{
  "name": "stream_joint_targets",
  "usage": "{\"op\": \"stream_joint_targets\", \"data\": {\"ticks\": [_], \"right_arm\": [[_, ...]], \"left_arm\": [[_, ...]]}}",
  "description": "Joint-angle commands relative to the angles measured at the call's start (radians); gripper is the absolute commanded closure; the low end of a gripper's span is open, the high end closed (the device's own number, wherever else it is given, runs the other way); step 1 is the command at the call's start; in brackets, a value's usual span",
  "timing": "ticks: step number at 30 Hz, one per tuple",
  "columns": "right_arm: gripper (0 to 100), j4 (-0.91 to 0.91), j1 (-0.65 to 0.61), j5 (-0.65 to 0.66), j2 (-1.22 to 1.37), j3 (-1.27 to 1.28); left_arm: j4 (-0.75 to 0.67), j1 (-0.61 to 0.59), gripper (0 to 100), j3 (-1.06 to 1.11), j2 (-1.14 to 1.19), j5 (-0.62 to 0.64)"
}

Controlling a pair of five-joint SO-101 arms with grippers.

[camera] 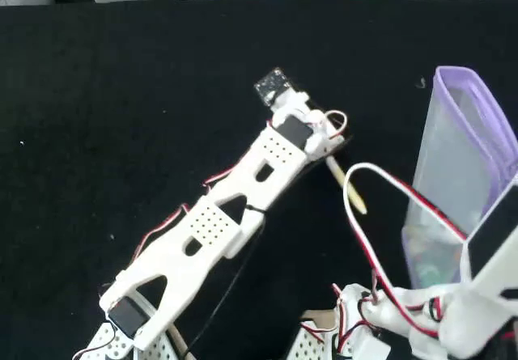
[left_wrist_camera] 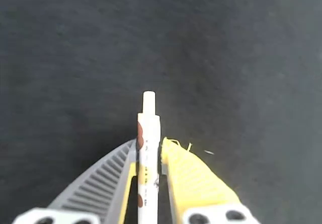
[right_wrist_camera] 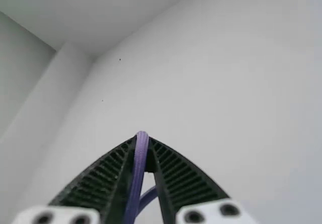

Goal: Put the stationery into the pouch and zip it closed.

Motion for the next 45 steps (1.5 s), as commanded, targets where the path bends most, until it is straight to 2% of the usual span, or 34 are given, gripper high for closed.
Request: {"op": "stream_joint_targets", "data": {"ticks": [1,7,11,14,18,24,27,33,38,42,45], "right_arm": [[98.7,0.034,-0.015,0.008,0.010,0.004],[98.7,0.118,-0.041,-0.003,0.013,0.004],[98.8,0.196,-0.167,0.003,0.015,0.008],[98.8,0.204,-0.259,-0.003,0.021,0.077],[98.8,0.150,-0.367,-0.015,0.054,0.199],[98.8,-0.020,-0.468,-0.158,0.124,0.292],[98.8,-0.080,-0.535,-0.166,0.156,0.292],[98.8,-0.117,-0.644,-0.166,0.174,0.297],[98.8,0.081,-0.678,-0.169,0.177,0.298],[98.8,0.196,-0.678,-0.272,0.154,0.292],[98.8,0.285,-0.683,-0.302,0.125,0.298]], "left_arm": [[0.153,-0.071,97,-0.018,-0.155,0.000],[0.262,-0.231,97,-0.016,-0.344,0.000],[0.279,-0.367,97,-0.016,-0.457,-0.011],[0.269,-0.486,97,-0.016,-0.548,-0.092],[0.244,-0.676,97,-0.016,-0.677,-0.186],[0.141,-0.909,97,-0.016,-0.783,-0.259],[0.101,-0.951,97,-0.016,-0.793,-0.267],[0.052,-0.952,97,-0.016,-0.812,-0.269],[0.051,-0.958,97,-0.016,-0.881,-0.269],[0.071,-0.958,97,-0.016,-0.928,-0.269],[0.089,-0.954,97,-0.016,-0.957,-0.265]]}}
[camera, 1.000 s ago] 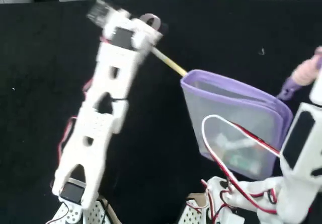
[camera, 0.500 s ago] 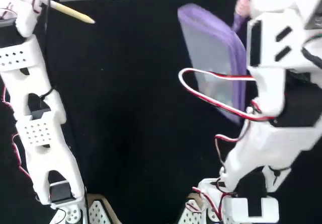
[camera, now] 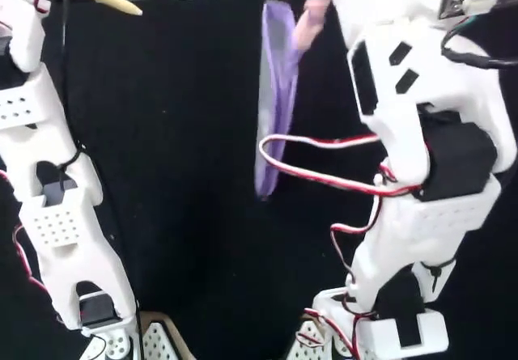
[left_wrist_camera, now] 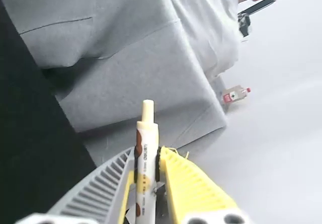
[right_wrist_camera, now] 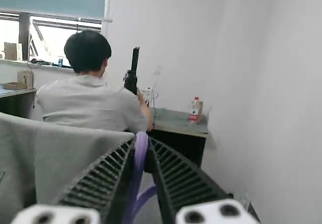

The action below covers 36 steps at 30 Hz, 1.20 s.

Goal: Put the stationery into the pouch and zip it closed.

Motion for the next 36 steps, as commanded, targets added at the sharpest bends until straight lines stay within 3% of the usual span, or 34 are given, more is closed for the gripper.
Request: {"op": "stream_joint_targets", "data": {"ticks": [1,8,15,19,25,30,36], "right_arm": [[98.8,0.094,-0.031,-0.037,-0.061,-0.008],[98.8,0.293,-0.157,-0.032,-0.079,-0.008],[98.8,0.304,-0.181,-0.028,-0.081,0.068],[98.8,0.308,-0.181,-0.026,-0.108,0.108],[98.8,0.330,-0.176,-0.003,-0.203,0.157],[98.8,0.353,-0.172,0.049,-0.278,0.199],[98.8,0.348,-0.043,0.044,-0.312,0.232]], "left_arm": [[0.028,-0.002,97,-0.019,-0.101,-0.006],[0.095,0.070,97,-0.019,-0.199,-0.009],[0.178,0.076,97,-0.019,-0.325,-0.006],[0.216,0.217,97,-0.019,-0.359,-0.015],[0.143,0.438,97,-0.016,-0.285,-0.213],[0.072,0.470,97,-0.018,-0.161,-0.296],[0.048,0.483,97,-0.018,-0.118,-0.397]]}}
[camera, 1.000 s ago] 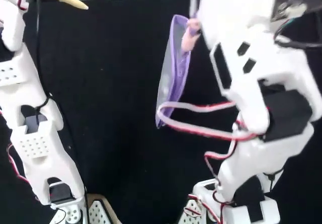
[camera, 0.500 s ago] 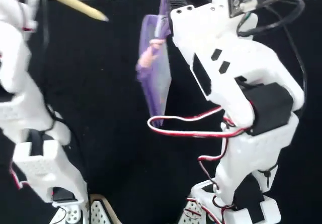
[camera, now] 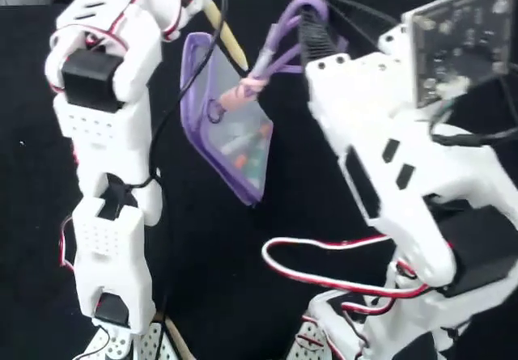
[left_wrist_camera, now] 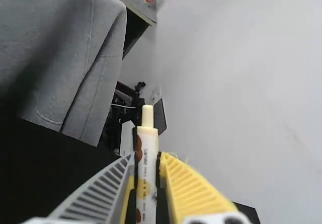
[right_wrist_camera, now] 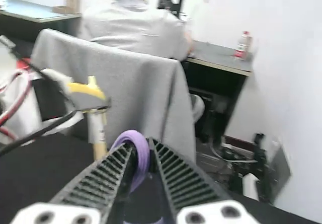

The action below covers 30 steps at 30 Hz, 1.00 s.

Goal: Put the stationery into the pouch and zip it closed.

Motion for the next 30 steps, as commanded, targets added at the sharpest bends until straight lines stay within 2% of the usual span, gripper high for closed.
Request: {"op": "stream_joint_targets", "data": {"ticks": [1,5,10,17,24,30], "right_arm": [[98.8,0.002,0.077,0.008,-0.024,-0.002],[98.8,0.003,0.098,0.006,-0.031,-0.002],[98.8,0.015,0.095,0.006,-0.031,-0.001],[98.8,0.044,0.095,0.006,-0.031,-0.001],[98.8,0.044,0.094,0.006,-0.031,-0.001],[98.8,0.044,0.094,0.006,-0.031,-0.001]], "left_arm": [[-0.015,0.010,97,-0.016,-0.017,-0.075],[0.005,0.002,97,-0.016,-0.041,-0.138],[0.044,-0.001,97,-0.016,-0.130,-0.143],[0.026,-0.001,97,-0.012,-0.186,-0.144],[-0.089,-0.070,97,-0.015,-0.012,-0.147],[-0.135,-0.031,97,-0.016,0.130,-0.276]]}}
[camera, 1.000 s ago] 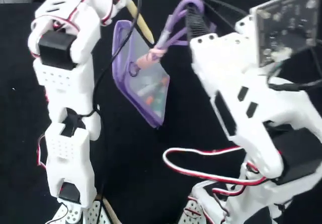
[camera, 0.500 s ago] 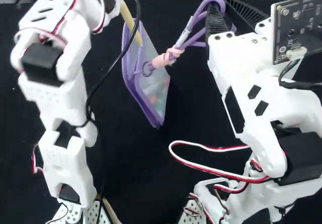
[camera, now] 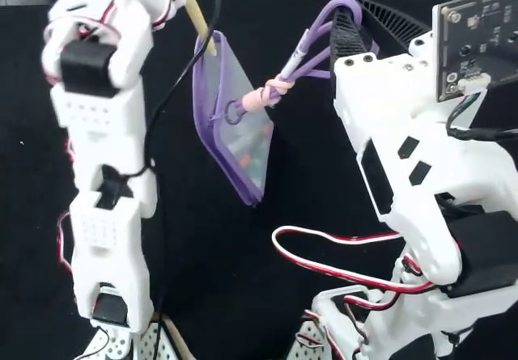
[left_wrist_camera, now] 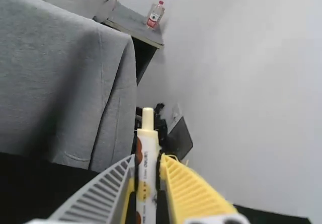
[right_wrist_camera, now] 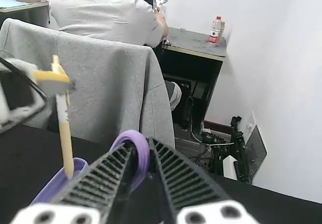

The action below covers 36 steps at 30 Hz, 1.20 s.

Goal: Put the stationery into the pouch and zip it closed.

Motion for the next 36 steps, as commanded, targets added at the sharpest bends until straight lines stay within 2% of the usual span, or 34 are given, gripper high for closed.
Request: {"op": "stream_joint_targets", "data": {"ticks": [1,13,20,29,32,36], "right_arm": [[98.8,0.003,0.009,0.006,-0.025,-0.002],[98.8,0.003,0.014,0.006,-0.025,-0.010],[98.8,0.003,0.014,0.008,-0.027,-0.010],[98.8,0.003,0.015,0.011,-0.027,-0.005],[98.8,0.005,0.015,0.012,-0.027,-0.004],[98.8,0.015,0.035,0.012,-0.027,-0.012]], "left_arm": [[-0.028,0.038,97,-0.015,0.066,-0.071],[0.009,0.107,96,-0.015,0.187,-0.078],[0.160,0.163,74,-0.016,0.133,-0.078],[0.270,0.163,73,-0.016,-0.109,-0.069],[0.295,0.140,73,-0.013,-0.229,-0.069],[0.288,-0.068,73,-0.013,-0.385,-0.068]]}}
